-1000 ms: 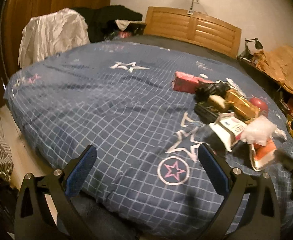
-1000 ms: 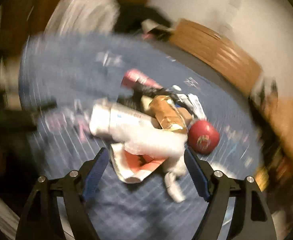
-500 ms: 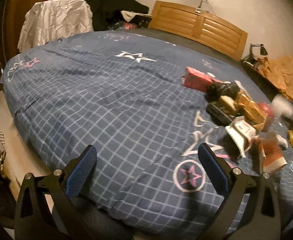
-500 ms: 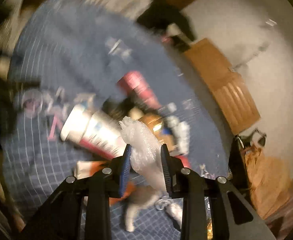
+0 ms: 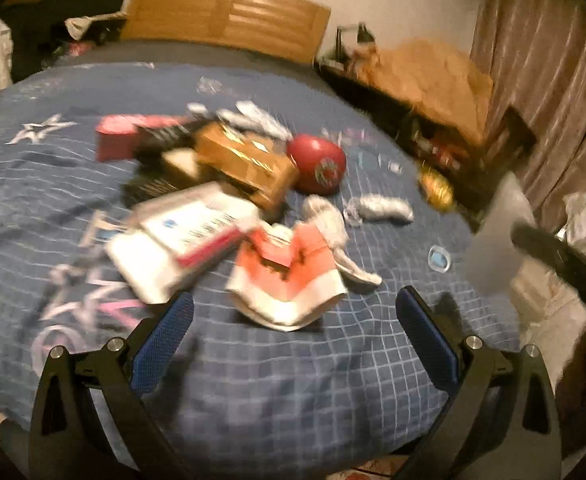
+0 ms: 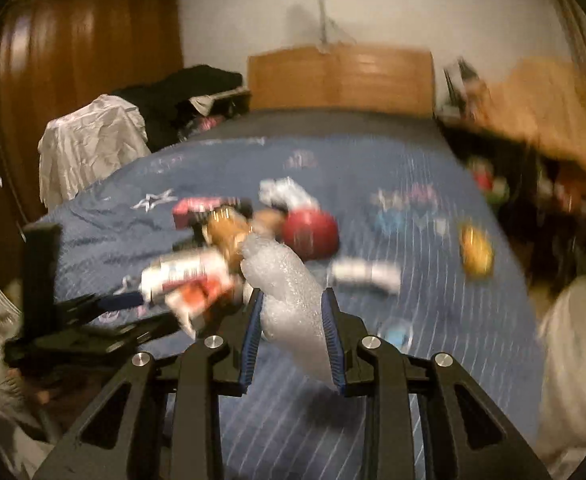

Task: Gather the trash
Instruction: 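Grasp the bubble wrap with the right tool while the left tool grasps the orange-white wrapper, then carry the bubble wrap and orange-white wrapper in both tools over the white bucket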

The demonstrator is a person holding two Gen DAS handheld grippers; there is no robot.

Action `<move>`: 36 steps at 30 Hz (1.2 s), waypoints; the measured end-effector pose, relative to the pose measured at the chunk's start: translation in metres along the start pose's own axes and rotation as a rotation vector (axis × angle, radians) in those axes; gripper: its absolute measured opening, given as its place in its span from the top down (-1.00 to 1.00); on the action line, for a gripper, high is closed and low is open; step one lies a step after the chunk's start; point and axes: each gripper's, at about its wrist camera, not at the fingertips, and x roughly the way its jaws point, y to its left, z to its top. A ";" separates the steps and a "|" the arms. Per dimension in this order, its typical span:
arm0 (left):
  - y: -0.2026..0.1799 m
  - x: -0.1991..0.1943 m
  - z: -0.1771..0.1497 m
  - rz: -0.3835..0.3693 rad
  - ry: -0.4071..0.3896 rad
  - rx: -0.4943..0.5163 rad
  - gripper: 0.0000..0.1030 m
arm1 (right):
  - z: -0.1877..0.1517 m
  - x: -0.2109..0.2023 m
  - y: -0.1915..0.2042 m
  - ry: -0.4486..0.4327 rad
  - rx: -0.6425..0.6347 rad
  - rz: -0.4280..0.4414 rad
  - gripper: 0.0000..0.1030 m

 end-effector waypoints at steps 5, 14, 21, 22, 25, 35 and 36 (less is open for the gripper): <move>-0.001 0.045 0.003 0.036 0.093 -0.083 -0.90 | -0.028 0.005 -0.008 0.012 0.055 0.011 0.40; -0.006 0.043 0.005 0.031 0.043 -0.114 0.36 | -0.031 0.008 -0.017 0.004 0.112 0.049 0.40; -0.022 -0.006 -0.001 0.108 -0.046 -0.049 0.68 | -0.033 0.008 -0.005 -0.017 0.118 0.065 0.40; -0.024 -0.013 0.000 0.125 -0.066 -0.040 0.68 | -0.033 0.008 -0.003 -0.020 0.120 0.067 0.40; -0.026 -0.034 0.003 0.191 -0.122 -0.012 0.69 | -0.033 0.004 0.004 -0.037 0.114 0.076 0.40; -0.044 -0.071 0.001 0.321 -0.234 0.077 0.72 | -0.033 -0.020 0.024 -0.097 0.076 0.077 0.40; -0.046 -0.074 0.001 0.325 -0.240 0.081 0.72 | -0.034 -0.022 0.024 -0.100 0.076 0.077 0.40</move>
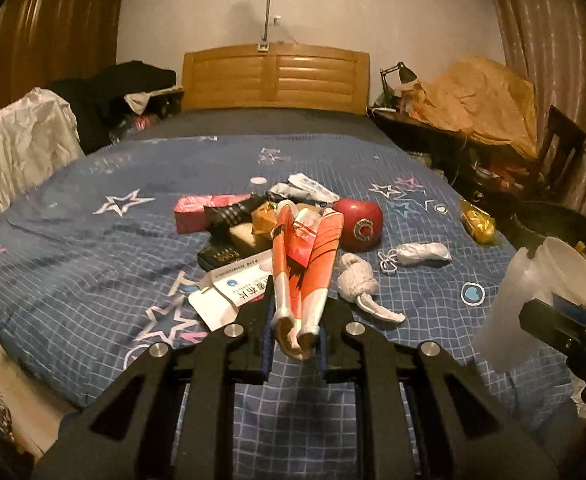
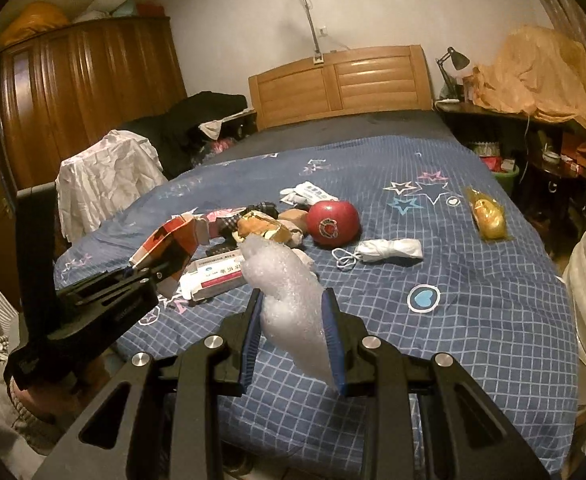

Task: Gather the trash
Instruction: 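Carry the bubble wrap and orange-white wrapper in both tools over the white bucket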

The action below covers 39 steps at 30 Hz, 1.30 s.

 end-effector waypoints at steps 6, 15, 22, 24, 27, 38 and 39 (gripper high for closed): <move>-0.005 -0.015 0.001 0.024 -0.041 0.016 0.72 | -0.001 -0.015 0.001 -0.030 0.001 -0.005 0.40; -0.021 -0.029 0.003 0.048 -0.082 0.060 0.72 | 0.000 -0.037 -0.008 -0.085 0.034 -0.025 0.40; -0.048 -0.032 0.007 0.035 -0.099 0.121 0.72 | 0.002 -0.061 -0.028 -0.143 0.056 -0.072 0.40; -0.061 -0.031 0.011 0.014 -0.101 0.144 0.72 | 0.004 -0.070 -0.036 -0.166 0.063 -0.100 0.40; -0.087 -0.026 0.017 -0.032 -0.100 0.178 0.72 | 0.007 -0.088 -0.052 -0.204 0.074 -0.152 0.40; -0.213 0.003 0.035 -0.272 -0.067 0.331 0.71 | 0.011 -0.165 -0.159 -0.292 0.174 -0.420 0.39; -0.230 0.010 0.035 -0.311 -0.046 0.346 0.71 | 0.011 -0.171 -0.172 -0.298 0.190 -0.448 0.39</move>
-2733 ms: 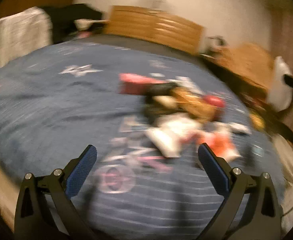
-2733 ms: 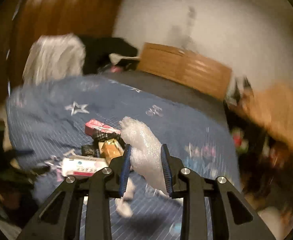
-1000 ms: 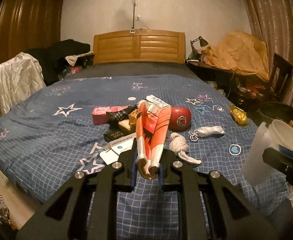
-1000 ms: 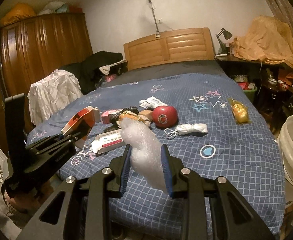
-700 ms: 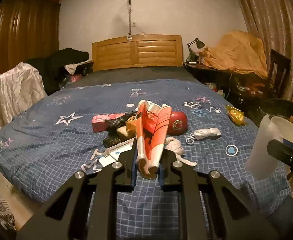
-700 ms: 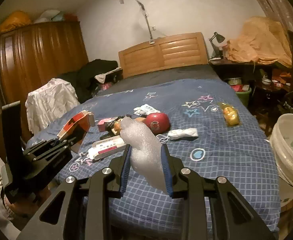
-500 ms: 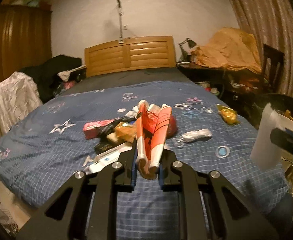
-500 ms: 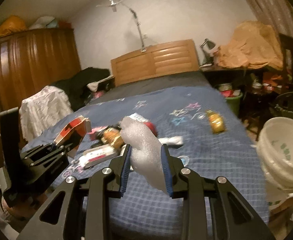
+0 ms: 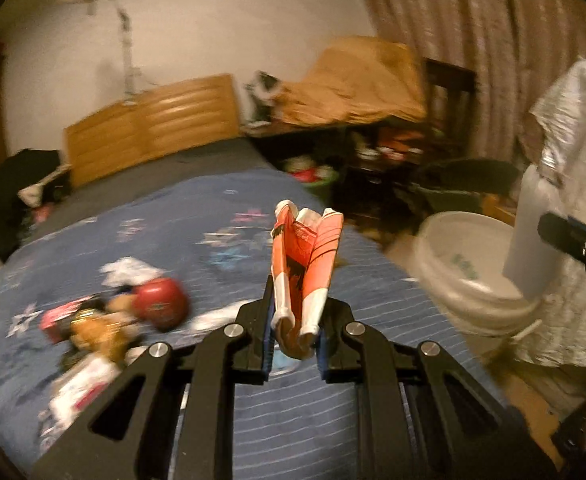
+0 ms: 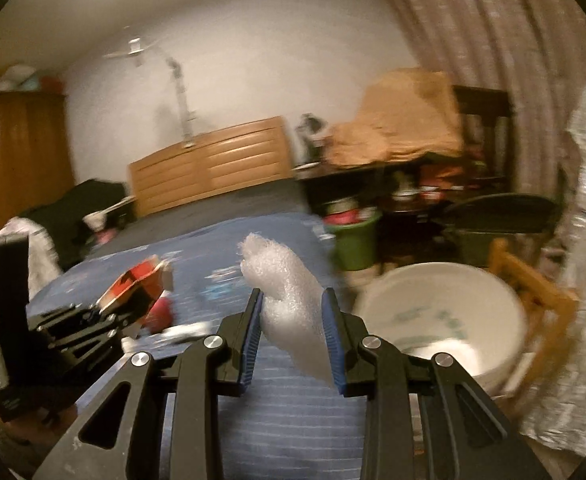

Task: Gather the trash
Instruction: 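Carry the bubble wrap and orange-white wrapper in both tools over the white bucket, then open both tools to drop the trash into the white bucket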

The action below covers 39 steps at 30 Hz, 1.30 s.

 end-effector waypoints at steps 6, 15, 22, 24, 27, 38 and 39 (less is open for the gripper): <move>-0.065 0.047 0.024 -0.163 0.034 0.072 0.71 | 0.015 -0.007 -0.100 -0.008 0.078 -0.186 0.39; -0.141 0.118 0.060 -0.380 0.115 0.120 0.71 | 0.026 0.028 -0.196 0.087 0.172 -0.230 0.39; -0.174 0.162 0.066 -0.394 0.178 0.162 0.61 | 0.028 0.080 -0.221 0.159 0.227 -0.201 0.39; -0.177 0.174 0.065 -0.384 0.204 0.153 0.25 | 0.026 0.093 -0.221 0.175 0.227 -0.197 0.39; -0.178 0.182 0.062 -0.376 0.212 0.148 -0.11 | 0.023 0.116 -0.224 0.209 0.217 -0.189 0.22; -0.164 0.186 0.056 -0.271 0.199 0.137 -0.18 | 0.008 0.125 -0.239 0.167 0.270 -0.211 -0.09; -0.163 0.184 0.056 -0.257 0.192 0.139 -0.21 | 0.008 0.122 -0.237 0.161 0.272 -0.210 -0.09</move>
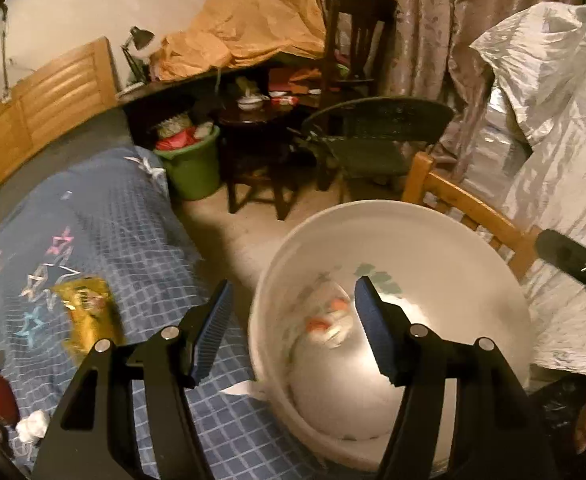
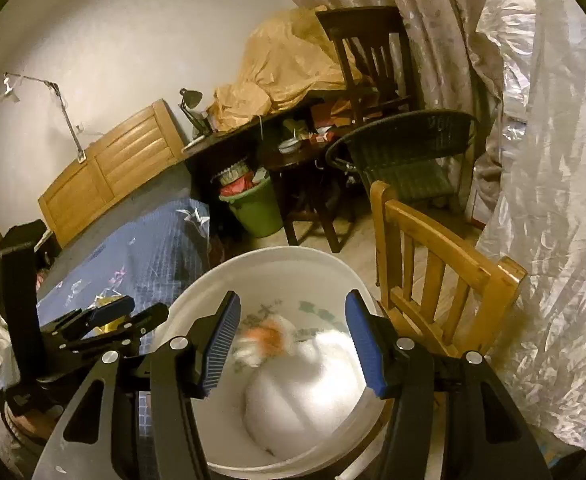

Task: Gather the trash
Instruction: 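Open both tools to drop the trash into the white bucket, then move both tools back over the trash pile on the bed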

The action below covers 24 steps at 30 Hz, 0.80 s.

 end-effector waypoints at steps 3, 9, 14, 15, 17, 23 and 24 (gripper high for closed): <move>0.003 -0.008 -0.004 0.025 -0.016 -0.004 -0.22 | -0.004 -0.007 0.009 -0.025 -0.005 0.003 -0.09; 0.008 -0.029 -0.010 0.107 -0.062 0.003 -0.28 | -0.016 -0.029 0.038 -0.089 -0.052 -0.001 -0.49; 0.019 -0.052 -0.020 0.182 -0.121 0.009 -0.37 | -0.024 -0.051 0.061 -0.166 -0.073 0.001 -0.79; 0.023 -0.057 -0.022 0.196 -0.130 0.005 -0.40 | -0.026 -0.056 0.064 -0.181 -0.075 0.004 -0.80; 0.029 -0.066 -0.025 0.215 -0.146 -0.006 -0.43 | -0.028 -0.066 0.071 -0.217 -0.070 0.010 -0.89; 0.054 -0.104 -0.040 0.259 -0.229 -0.050 -0.62 | -0.033 -0.082 0.073 -0.255 0.033 0.056 -0.90; 0.060 -0.112 -0.045 0.264 -0.246 -0.058 -0.63 | -0.035 -0.083 0.072 -0.250 0.062 0.071 -0.90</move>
